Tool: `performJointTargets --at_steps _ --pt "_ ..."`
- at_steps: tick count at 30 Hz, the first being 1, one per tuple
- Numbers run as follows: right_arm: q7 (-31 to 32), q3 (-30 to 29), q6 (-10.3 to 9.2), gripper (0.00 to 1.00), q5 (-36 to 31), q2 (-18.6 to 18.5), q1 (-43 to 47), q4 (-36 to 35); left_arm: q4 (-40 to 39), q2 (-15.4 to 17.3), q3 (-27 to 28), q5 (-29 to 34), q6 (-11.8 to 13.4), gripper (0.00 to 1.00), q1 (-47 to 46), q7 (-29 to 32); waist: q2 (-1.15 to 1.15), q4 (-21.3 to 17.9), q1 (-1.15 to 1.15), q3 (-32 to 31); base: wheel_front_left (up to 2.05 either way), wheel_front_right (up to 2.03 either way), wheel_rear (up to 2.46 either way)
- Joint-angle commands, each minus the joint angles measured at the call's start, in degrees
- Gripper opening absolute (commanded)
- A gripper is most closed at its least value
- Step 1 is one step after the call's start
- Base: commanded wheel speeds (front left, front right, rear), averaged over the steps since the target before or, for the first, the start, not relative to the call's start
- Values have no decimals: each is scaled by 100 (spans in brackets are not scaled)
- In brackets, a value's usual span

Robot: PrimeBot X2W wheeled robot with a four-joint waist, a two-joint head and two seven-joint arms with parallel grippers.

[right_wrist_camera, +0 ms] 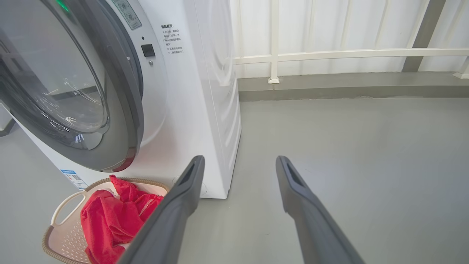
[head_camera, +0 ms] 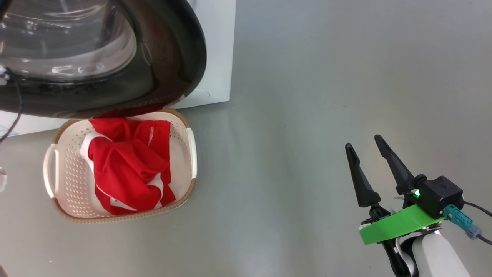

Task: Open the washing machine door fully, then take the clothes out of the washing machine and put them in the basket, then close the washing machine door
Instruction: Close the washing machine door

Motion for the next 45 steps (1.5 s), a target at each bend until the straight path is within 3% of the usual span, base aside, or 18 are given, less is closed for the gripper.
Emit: performJointTargets --at_steps 1,11,13,15,16,17,30,45 --pt "-27 105 9 100 -62 -27 -59 -147 -160 318 82 -25 -65 0 -59 -63 0 70 0 -28 0 0 0" --pt "-27 108 9 100 -89 -144 -31 -126 -330 260 -155 -290 -66 2 346 -273 0 378 0 -177 0 0 0" --pt "-27 120 9 100 -91 -180 -19 -114 -397 253 -190 -365 -66 28 505 -319 0 447 0 -231 0 0 0" --pt "-27 123 9 100 -90 -216 0 -111 -477 262 -212 -422 -66 66 689 -384 0 520 0 -277 0 0 0" --pt "-27 118 9 100 -89 -235 15 -109 -520 267 -219 -450 -66 95 789 -422 0 561 0 -300 0 0 0" --pt "-27 121 9 100 -88 -254 29 -108 -579 284 -229 -446 -66 100 890 -483 0 598 0 -320 0 0 0" --pt "-27 53 9 100 -95 -441 166 -97 -1006 384 -483 -554 -66 100 2159 -1157 0 1031 0 -540 0 0 0" --pt "-27 -53 9 100 -56 -539 486 -68 -1226 320 -503 -811 -66 100 3729 -2159 0 1170 0 -842 0 0 0"
